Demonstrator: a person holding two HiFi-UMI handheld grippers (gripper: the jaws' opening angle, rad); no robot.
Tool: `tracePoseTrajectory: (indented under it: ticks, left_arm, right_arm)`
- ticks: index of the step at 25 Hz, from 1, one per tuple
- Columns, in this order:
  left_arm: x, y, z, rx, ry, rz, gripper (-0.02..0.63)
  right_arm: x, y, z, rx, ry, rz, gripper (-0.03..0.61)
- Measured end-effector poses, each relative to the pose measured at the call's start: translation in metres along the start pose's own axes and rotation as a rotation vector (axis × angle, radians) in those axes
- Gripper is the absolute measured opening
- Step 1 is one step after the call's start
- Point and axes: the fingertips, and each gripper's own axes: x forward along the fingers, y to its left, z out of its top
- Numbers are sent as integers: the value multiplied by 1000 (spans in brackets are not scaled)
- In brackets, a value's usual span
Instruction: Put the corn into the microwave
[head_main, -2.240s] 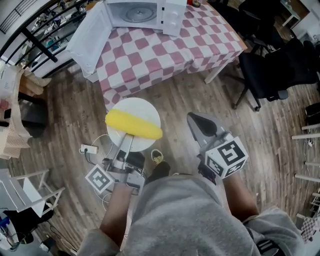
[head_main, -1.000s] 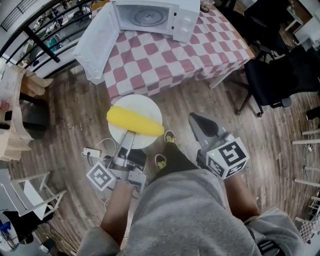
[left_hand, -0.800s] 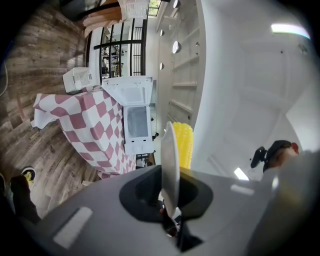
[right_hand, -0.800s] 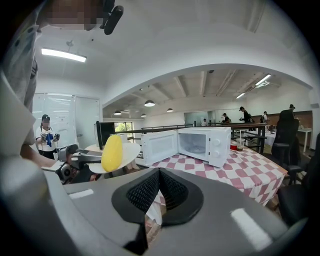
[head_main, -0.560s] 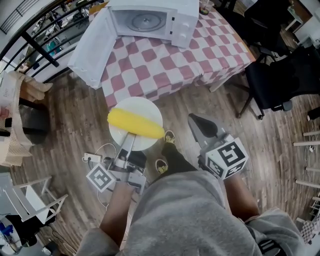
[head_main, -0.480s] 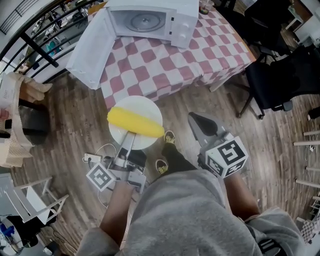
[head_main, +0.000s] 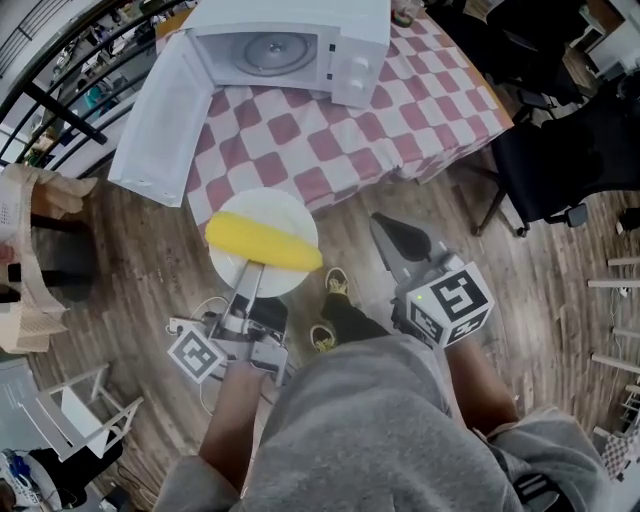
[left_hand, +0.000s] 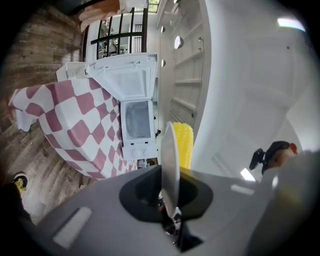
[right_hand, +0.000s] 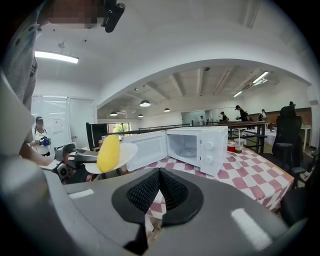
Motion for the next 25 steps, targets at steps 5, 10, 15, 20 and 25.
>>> tracePoseTrajectory:
  ticks: [5,10,15,20,25]
  left_arm:
    - [22,2,8,7,-6,4,17]
    - [40,2,11,18,-12,14,16]
    - [53,1,14,16,-32,15,16]
    - [66,3,17,21,-38,16,15]
    - [79,7,17,20,-47,14,15]
  right_arm:
    - [16,-18,5,6,2,12,-2]
    - [26,-35,11,15,-7,22,-2]
    - [32,-48,16,19,-20,31,-2]
    - [40,-61,17,20,-25,33,-2]
    - [48,-73,19,19,-33,42,-2]
